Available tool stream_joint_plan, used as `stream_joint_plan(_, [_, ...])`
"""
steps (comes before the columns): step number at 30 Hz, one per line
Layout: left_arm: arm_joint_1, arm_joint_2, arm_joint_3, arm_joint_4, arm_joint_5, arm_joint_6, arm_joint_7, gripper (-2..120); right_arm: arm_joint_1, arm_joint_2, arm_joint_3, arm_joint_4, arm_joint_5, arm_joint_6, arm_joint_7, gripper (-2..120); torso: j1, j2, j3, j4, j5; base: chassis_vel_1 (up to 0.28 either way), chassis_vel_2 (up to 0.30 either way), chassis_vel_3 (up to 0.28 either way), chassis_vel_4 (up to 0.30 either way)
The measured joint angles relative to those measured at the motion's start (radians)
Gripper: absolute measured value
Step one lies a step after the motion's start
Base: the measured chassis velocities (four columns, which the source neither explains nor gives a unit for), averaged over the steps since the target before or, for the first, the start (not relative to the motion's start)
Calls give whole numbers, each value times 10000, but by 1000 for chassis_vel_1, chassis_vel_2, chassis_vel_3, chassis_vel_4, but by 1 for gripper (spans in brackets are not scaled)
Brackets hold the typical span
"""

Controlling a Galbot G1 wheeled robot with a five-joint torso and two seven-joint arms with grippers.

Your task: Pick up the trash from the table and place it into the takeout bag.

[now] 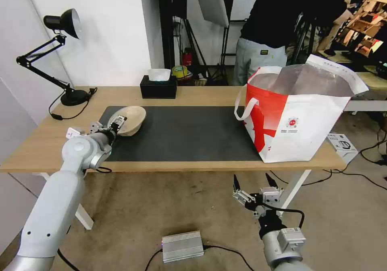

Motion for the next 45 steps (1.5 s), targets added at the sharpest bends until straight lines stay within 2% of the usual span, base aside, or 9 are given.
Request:
stream_joint_plan(14, [-367,-284,279,508,291,4,344,99,0,0,0,0,0,0,0,100,1,0,0,0,-2,0,0,0,0])
stream_joint_plan(17, [-404,-316,314,530,401,-18,386,87,0,0,0,0,0,0,0,100,0,0,0,0,0,0,0,0,0])
stream_joint_plan(18, [-404,-316,314,530,401,-18,386,87,0,0,0,0,0,0,0,100,0,0,0,0,0,0,0,0,0])
stream_joint_plan(22, [-337,-278,289,462,452,-167,401,68,0,0,0,0,0,0,0,100,0,0,0,0,0,0,0,0,0])
stream_joint_plan(24, [-316,-265,283,429,459,-182,402,66,0,0,0,0,0,0,0,100,0,-1,0,1,-1,0,0,0,0])
stream_joint_plan(27, [-240,-168,267,321,592,-290,332,49,0,0,0,0,0,0,0,100,0,-2,0,0,-1,0,0,0,0])
stream_joint_plan(37, [-26,-3,166,-204,582,-339,132,18,0,0,0,0,0,0,0,100,0,-2,0,0,0,0,0,0,0])
stream_joint_plan(40, [31,-9,142,-233,583,-352,127,3,0,0,0,0,0,0,0,100,0,-2,0,0,-1,0,0,0,0])
stream_joint_plan(45, [131,-7,80,-155,625,-361,216,0,0,0,0,0,0,0,0,100,0,-2,0,0,-1,0,0,0,0])
